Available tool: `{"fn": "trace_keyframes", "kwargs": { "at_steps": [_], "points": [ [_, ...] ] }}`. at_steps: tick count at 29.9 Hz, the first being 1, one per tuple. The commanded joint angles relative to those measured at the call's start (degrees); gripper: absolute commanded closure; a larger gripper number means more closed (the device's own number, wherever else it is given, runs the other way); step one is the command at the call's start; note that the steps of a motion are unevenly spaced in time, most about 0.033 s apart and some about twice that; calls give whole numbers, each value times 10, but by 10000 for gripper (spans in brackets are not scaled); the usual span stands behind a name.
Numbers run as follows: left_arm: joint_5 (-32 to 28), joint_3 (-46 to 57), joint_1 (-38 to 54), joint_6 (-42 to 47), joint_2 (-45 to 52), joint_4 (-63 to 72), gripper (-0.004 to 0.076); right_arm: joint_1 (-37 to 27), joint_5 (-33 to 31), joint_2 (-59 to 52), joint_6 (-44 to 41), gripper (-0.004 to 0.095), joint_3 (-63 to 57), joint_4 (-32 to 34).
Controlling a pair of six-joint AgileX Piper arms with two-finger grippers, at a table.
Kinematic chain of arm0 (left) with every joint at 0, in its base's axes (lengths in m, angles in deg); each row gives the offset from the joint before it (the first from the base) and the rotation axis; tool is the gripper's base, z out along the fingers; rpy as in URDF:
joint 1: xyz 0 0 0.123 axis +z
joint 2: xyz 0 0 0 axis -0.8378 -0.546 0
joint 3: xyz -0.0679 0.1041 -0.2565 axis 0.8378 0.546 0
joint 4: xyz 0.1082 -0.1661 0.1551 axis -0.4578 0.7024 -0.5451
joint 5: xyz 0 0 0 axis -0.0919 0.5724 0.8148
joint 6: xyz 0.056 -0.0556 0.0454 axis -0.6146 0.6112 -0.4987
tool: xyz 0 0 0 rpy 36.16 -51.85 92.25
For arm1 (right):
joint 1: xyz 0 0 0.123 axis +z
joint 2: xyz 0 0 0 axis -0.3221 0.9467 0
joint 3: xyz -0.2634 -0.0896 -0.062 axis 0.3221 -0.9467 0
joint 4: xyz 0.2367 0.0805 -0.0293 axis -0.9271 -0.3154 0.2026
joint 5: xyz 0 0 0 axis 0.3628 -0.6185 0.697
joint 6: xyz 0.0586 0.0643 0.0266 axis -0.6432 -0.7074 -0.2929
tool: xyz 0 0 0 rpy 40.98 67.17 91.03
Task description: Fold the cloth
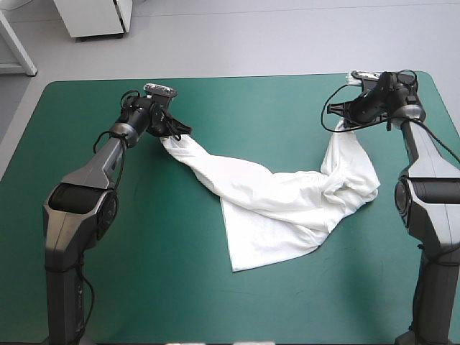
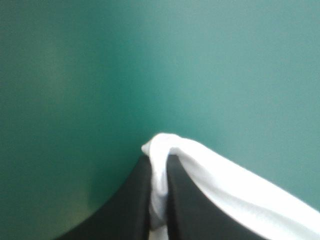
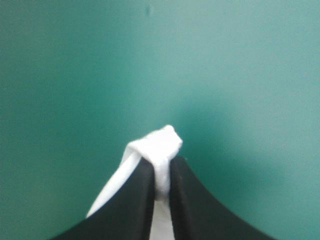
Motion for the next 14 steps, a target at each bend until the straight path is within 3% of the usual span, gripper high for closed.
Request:
{"fn": "trace_keyframes", "kwargs": {
  "at_steps": [1,4,6,14],
  "points": [
    [8,-32,0,-3,52,17,510,-1,-35,-41,13,578,55,3],
    [55,-71,0,-16,65,53,344,-1,-80,-41,-8,384,90,19],
    [71,-92,0,-24,71,53,291,-1,-97,-41,-22,361,110,31],
    [211,-142,0,-40,75,50,299,0,-125,-62,-25,418,132,36]
  ]
}}
